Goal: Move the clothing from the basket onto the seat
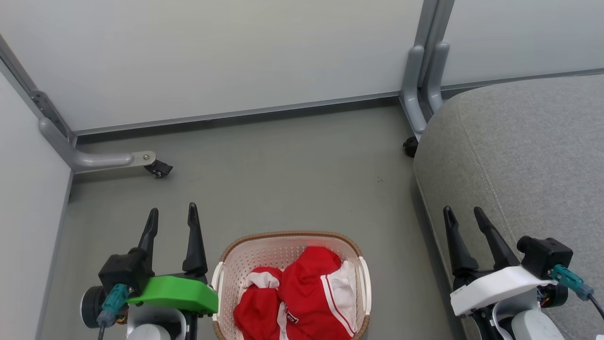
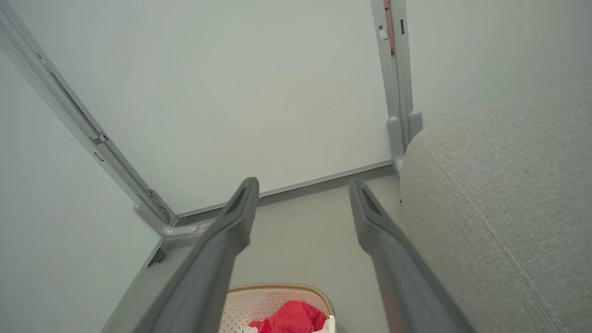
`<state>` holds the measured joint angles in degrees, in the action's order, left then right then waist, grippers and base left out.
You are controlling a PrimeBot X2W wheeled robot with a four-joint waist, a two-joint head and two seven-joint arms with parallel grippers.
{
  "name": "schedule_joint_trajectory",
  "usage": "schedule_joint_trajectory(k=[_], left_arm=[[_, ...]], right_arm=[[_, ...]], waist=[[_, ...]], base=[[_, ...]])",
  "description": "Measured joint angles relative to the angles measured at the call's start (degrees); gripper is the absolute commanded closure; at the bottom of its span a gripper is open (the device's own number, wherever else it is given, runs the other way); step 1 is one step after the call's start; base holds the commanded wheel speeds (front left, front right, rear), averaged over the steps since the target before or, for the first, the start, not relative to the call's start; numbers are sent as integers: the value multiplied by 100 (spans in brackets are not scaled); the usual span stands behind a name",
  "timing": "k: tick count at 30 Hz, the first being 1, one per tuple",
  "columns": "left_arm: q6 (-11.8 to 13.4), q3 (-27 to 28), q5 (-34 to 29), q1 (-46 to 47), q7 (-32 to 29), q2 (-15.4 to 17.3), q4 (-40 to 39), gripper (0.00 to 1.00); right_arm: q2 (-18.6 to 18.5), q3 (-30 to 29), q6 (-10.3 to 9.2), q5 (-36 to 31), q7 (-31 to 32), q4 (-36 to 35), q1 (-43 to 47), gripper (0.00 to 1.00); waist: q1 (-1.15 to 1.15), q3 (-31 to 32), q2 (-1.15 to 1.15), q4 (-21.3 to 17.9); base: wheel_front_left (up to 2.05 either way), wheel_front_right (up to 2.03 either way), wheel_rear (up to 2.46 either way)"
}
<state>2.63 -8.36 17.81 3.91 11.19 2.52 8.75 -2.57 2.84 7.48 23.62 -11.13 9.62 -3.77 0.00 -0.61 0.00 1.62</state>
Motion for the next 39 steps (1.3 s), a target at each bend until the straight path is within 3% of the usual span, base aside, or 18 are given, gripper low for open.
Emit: schedule_joint_trajectory(k=[30,39], left_arm=[[73,-260,-1040,3,326,14,8,0],[42,-280,-1079,4,396,16,66,0]], right_arm=[[-11,131,1,-1305,-336,41,-4,0],[-13,131,1,-1503,-387,100,-7,0]], waist=[[0,-58,0,63],[0,-12,0,66]], base=[[0,0,0],[0,0,0]])
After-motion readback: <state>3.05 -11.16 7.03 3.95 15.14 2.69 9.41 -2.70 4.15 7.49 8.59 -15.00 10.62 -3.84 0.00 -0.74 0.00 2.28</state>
